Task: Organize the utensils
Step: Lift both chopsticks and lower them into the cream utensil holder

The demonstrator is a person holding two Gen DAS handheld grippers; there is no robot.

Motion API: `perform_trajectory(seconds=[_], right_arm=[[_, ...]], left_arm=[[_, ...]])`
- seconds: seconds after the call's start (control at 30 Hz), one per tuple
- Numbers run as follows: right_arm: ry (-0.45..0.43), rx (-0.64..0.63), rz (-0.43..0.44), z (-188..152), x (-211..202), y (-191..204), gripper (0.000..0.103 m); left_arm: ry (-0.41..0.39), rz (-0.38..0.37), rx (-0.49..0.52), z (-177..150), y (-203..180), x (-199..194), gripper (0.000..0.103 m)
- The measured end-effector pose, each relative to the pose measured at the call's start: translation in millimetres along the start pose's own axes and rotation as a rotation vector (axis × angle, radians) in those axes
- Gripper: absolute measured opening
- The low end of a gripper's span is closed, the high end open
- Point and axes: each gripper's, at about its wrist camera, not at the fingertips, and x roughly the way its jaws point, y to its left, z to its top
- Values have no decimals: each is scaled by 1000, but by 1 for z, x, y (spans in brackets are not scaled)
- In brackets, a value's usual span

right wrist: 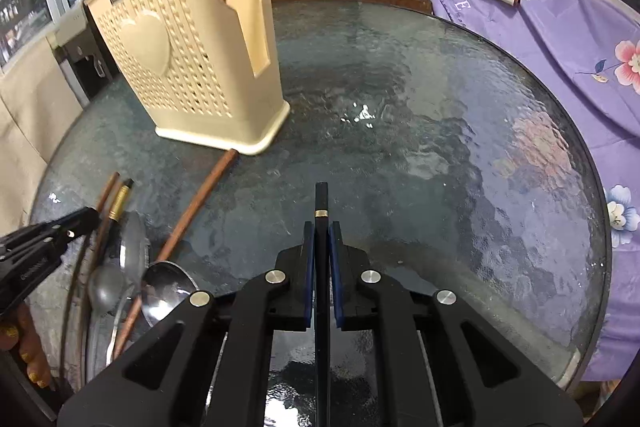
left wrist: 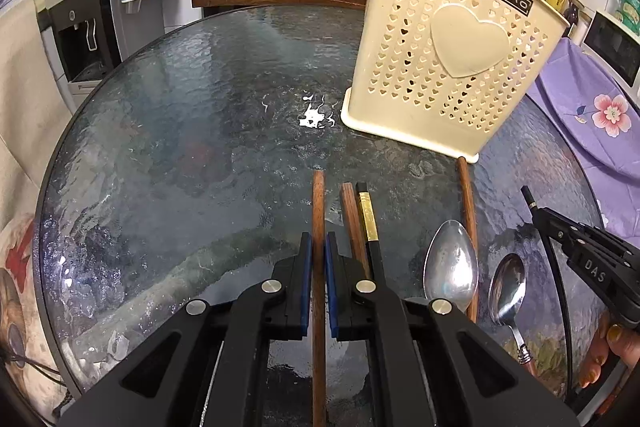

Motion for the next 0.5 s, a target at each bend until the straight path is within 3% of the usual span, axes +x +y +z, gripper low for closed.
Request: perform_trajectory(seconds=[0.27, 0.5], right_arm=[[-98, 27, 99, 16, -27, -10, 8], [-199, 34, 191, 24, -69, -12, 8]], left_arm=[[-27, -43, -28, 11, 11, -16, 6], [-121, -96, -17, 24, 8, -58, 6]])
